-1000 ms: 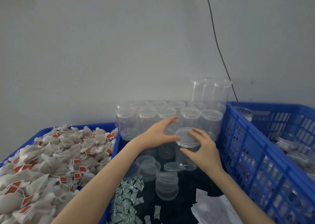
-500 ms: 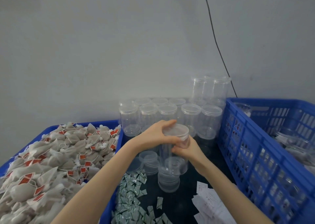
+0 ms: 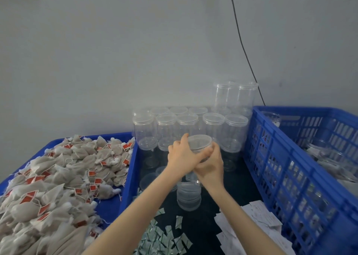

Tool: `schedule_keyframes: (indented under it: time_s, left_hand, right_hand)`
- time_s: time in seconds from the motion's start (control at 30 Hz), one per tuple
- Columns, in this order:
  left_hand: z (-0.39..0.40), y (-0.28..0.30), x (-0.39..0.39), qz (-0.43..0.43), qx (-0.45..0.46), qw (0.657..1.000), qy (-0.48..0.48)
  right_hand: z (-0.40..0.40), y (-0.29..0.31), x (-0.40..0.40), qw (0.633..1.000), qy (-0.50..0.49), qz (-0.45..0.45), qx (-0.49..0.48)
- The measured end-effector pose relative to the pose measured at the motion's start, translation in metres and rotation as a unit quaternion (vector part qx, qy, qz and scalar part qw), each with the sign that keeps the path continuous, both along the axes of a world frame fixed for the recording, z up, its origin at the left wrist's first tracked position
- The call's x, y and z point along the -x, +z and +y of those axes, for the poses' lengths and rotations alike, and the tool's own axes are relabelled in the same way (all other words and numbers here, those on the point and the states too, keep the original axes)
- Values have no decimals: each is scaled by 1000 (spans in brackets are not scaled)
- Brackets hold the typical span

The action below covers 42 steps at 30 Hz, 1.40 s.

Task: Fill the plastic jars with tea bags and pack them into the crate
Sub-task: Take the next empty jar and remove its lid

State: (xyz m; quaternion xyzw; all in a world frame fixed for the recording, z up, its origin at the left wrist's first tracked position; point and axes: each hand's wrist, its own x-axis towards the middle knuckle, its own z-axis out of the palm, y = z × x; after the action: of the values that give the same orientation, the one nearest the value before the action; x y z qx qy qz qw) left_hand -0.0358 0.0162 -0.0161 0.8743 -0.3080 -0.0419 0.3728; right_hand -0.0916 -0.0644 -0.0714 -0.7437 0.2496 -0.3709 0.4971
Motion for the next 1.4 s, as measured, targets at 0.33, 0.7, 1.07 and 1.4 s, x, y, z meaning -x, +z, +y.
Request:
schedule_keyframes:
  time_s: [0.33, 0.7, 1.07, 1.4]
  left_hand:
    - [39, 30, -25, -10, -135, 926, -352]
    - [12, 18, -8, 115, -81, 987, -74]
    - [14, 23, -13, 20, -221, 912, -345]
    - [7, 17, -17, 117, -228, 951, -170]
  right_hand:
    - [-4, -10, 33, 989, 120, 33, 85]
    - [3, -11, 39, 879, -120, 33, 460]
    - [-1, -28, 58, 946, -74, 65, 308]
    - [0, -34, 52, 921, -114, 51, 368]
